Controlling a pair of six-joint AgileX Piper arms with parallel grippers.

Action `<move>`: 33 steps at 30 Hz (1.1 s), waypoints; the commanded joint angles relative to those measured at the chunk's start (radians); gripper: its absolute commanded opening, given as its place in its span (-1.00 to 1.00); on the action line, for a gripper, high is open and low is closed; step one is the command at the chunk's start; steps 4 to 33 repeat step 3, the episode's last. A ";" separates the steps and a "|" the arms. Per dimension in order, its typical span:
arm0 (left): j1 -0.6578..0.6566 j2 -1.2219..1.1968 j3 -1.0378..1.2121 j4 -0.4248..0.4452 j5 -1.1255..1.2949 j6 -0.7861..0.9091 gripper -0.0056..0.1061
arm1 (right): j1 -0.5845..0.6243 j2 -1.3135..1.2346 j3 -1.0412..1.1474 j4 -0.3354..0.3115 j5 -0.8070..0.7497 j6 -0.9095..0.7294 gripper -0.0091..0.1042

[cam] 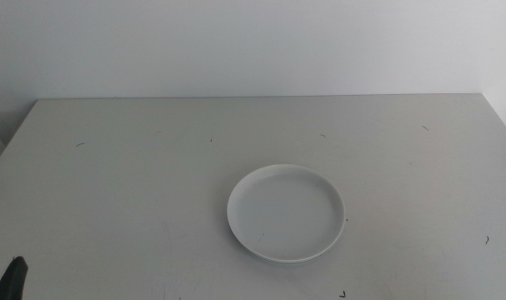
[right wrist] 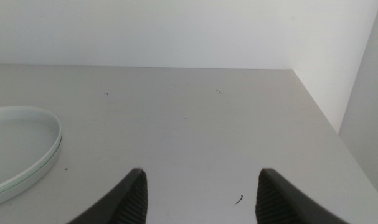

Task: Stack the three bowls on top of each other.

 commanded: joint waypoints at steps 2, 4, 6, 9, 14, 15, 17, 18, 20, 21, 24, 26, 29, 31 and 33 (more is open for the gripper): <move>0.002 -0.015 -0.003 -0.023 -0.056 -0.005 0.98 | -0.009 -0.027 -0.007 -0.011 -0.070 -0.013 -0.04; 0.002 -0.015 -0.003 -0.023 -0.056 -0.005 0.98 | -0.009 -0.027 -0.007 -0.011 -0.070 -0.013 -0.04; 0.002 -0.015 -0.003 -0.023 -0.056 -0.005 0.98 | -0.009 -0.027 -0.007 -0.011 -0.070 -0.013 -0.04; 0.002 -0.015 -0.003 -0.023 -0.056 -0.005 0.98 | -0.009 -0.027 -0.007 -0.011 -0.070 -0.013 -0.04; 0.002 -0.015 -0.003 -0.023 -0.056 -0.005 0.98 | -0.009 -0.027 -0.007 -0.011 -0.070 -0.013 -0.04; 0.002 -0.015 -0.003 -0.023 -0.056 -0.005 0.98 | -0.009 -0.027 -0.007 -0.011 -0.070 -0.013 -0.04; 0.002 -0.015 -0.003 -0.023 -0.056 -0.005 0.98 | -0.009 -0.027 -0.007 -0.011 -0.070 -0.013 -0.04; 0.002 -0.015 -0.003 -0.023 -0.056 -0.005 0.98 | -0.009 -0.027 -0.007 -0.011 -0.070 -0.013 -0.04; 0.002 -0.015 -0.003 -0.023 -0.056 -0.005 0.98 | -0.009 -0.027 -0.007 -0.011 -0.070 -0.013 -0.04; 0.002 -0.015 -0.003 -0.023 -0.056 -0.005 0.98 | -0.009 -0.027 -0.007 -0.011 -0.070 -0.013 -0.04; 0.002 -0.015 -0.003 -0.023 -0.056 -0.005 0.98 | -0.009 -0.027 -0.007 -0.011 -0.070 -0.013 -0.04; 0.002 -0.015 -0.003 -0.023 -0.056 -0.005 0.98 | -0.009 -0.027 -0.007 -0.011 -0.070 -0.013 -0.04; 0.002 -0.015 -0.003 -0.023 -0.056 -0.005 0.98 | -0.009 -0.027 -0.007 -0.011 -0.070 -0.013 -0.04; 0.002 -0.015 -0.003 -0.023 -0.056 -0.005 0.98 | -0.009 -0.027 -0.007 -0.011 -0.070 -0.013 -0.04; 0.002 -0.015 -0.003 -0.023 -0.056 -0.005 0.98 | -0.009 -0.027 -0.007 -0.011 -0.070 -0.013 -0.04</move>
